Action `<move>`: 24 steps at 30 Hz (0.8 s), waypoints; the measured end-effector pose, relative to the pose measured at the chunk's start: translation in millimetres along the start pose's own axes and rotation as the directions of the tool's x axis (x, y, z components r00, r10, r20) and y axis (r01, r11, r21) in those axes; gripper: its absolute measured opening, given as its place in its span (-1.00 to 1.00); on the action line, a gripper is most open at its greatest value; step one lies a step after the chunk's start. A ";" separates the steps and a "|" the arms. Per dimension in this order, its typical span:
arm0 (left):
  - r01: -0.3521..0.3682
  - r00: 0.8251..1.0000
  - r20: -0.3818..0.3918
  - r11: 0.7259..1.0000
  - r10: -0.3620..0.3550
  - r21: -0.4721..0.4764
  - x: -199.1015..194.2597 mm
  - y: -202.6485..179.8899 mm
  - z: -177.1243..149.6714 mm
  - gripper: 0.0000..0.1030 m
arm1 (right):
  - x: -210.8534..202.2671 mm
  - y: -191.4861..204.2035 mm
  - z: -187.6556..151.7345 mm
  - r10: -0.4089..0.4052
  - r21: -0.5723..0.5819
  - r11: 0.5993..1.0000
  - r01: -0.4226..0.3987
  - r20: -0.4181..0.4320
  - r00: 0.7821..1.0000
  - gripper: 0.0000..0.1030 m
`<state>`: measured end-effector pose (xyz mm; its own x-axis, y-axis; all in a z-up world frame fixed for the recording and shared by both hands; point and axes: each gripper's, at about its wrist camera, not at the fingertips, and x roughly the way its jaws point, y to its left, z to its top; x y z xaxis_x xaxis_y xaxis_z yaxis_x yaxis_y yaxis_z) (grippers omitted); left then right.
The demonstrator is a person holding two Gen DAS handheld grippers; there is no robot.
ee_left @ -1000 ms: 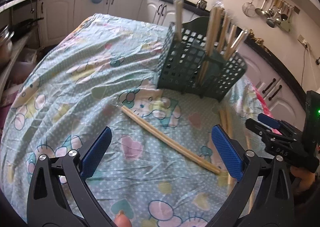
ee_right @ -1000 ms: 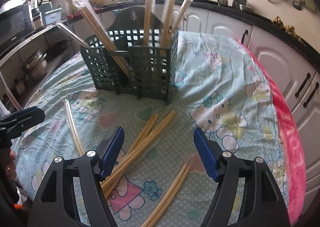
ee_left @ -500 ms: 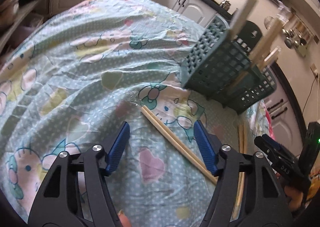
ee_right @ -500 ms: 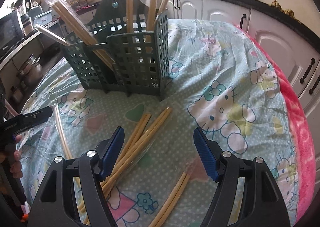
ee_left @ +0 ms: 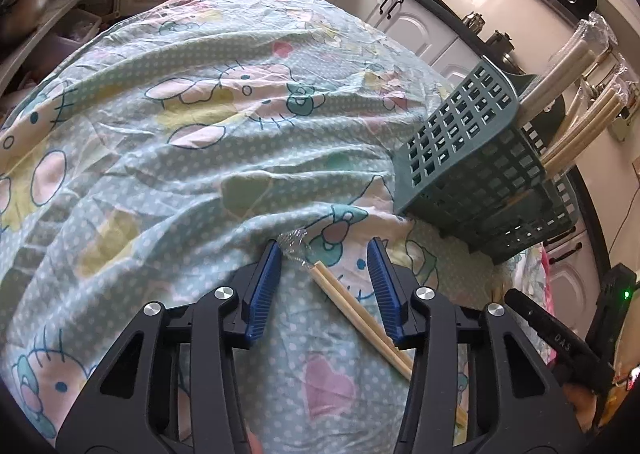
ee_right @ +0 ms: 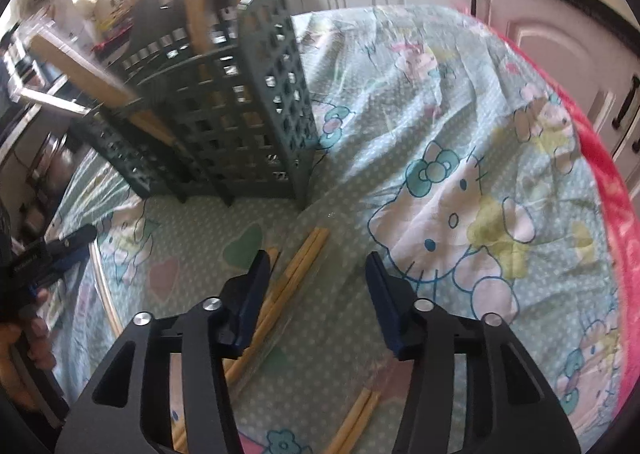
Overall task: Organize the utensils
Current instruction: 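Close the left gripper on a chopstick while the right gripper grasps another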
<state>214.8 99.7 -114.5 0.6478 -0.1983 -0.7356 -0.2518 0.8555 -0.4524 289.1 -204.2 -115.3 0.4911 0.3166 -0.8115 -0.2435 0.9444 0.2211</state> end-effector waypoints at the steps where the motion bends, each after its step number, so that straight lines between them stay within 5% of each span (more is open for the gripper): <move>1: -0.002 1.000 0.000 1.000 0.002 0.003 0.6 -0.3 0.5 -0.26 | 1.9 -1.8 1.4 0.007 0.016 1.000 -0.007 -0.004 1.000 -0.23; 12: -0.029 1.000 0.005 1.000 0.029 0.010 6.5 0.4 4.5 -0.49 | 7.1 -13.5 8.9 0.035 0.082 0.996 -0.036 0.010 0.999 -0.80; 24: -0.029 1.000 -0.008 1.000 0.029 -0.005 5.8 10.5 6.4 -0.86 | -22.6 -7.5 12.0 0.063 0.073 0.995 -0.068 0.075 0.995 -0.84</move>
<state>220.5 110.6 -120.3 0.6343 -0.1773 -0.7525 -0.2744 0.8583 -0.4336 289.8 -217.4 -92.2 0.5366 0.3810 -0.7529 -0.2149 0.9245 0.3147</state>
